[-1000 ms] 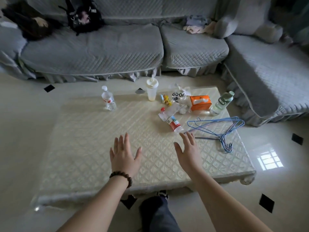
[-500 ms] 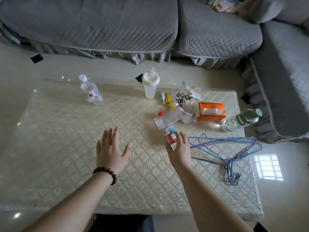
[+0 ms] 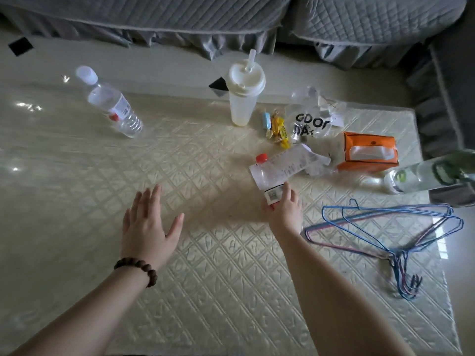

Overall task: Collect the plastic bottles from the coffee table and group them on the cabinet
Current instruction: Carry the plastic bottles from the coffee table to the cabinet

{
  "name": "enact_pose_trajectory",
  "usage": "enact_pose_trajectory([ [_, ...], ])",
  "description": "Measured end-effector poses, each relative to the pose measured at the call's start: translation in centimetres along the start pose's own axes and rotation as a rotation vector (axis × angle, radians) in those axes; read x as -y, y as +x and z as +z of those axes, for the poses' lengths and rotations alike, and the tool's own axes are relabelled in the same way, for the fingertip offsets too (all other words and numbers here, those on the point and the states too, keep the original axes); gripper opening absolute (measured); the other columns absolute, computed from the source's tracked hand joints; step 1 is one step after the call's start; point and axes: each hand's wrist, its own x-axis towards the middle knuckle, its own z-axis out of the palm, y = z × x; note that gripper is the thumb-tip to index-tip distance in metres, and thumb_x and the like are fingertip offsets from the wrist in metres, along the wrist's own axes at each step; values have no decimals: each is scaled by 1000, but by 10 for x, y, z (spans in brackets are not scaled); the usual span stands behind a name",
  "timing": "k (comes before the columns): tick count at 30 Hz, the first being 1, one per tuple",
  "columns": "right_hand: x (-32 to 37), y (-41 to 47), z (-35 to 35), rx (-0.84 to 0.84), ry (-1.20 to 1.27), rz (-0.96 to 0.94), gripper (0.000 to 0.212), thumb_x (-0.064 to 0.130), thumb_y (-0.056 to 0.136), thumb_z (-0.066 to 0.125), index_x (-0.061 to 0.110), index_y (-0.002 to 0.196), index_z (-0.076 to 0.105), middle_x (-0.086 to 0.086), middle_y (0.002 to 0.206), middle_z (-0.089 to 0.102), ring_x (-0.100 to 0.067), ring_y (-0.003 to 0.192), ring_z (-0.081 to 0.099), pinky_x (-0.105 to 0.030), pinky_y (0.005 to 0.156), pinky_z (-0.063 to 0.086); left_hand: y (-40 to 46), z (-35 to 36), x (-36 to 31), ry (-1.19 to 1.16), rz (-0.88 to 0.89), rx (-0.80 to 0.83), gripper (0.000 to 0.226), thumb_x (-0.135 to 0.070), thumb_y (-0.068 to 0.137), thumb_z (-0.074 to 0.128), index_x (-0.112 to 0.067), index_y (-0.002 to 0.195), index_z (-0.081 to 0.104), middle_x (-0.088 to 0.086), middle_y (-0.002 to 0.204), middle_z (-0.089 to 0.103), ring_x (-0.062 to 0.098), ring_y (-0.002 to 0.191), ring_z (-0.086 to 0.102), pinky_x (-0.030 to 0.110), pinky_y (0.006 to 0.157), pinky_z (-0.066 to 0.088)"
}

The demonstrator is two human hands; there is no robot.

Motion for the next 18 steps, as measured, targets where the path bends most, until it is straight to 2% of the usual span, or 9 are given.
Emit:
enact_pose_trajectory([
  [4,7,-5,9,-55,2,20,71,23,82,66,24,141,27,-8,137,45,-29,123,43,-43,101,37,3,-1,21,7,-14,9,75,-45,85,55,-13,145,25,16,148,34,31,140,26,53,110,26],
  [12,79,-43,-15,-132,143,-172,74,36,77,72,21,139,33,-3,130,50,-26,114,51,-46,91,48,32,-40,36,-105,-38,-77,80,-39,81,67,-5,142,30,22,141,41,38,131,37,53,105,33],
  [16,134,-62,-24,-138,199,-243,74,36,78,71,23,140,33,0,131,50,-22,115,50,-39,90,48,63,-71,44,-205,-97,-174,84,-56,76,54,-7,140,32,19,137,44,35,127,39,48,104,35],
  [18,161,-69,-23,-141,230,-258,75,37,78,72,24,141,32,1,132,49,-20,114,50,-33,85,45,81,-83,50,-292,-142,-216,86,-54,74,58,-8,140,30,18,138,43,33,128,38,47,104,35],
])
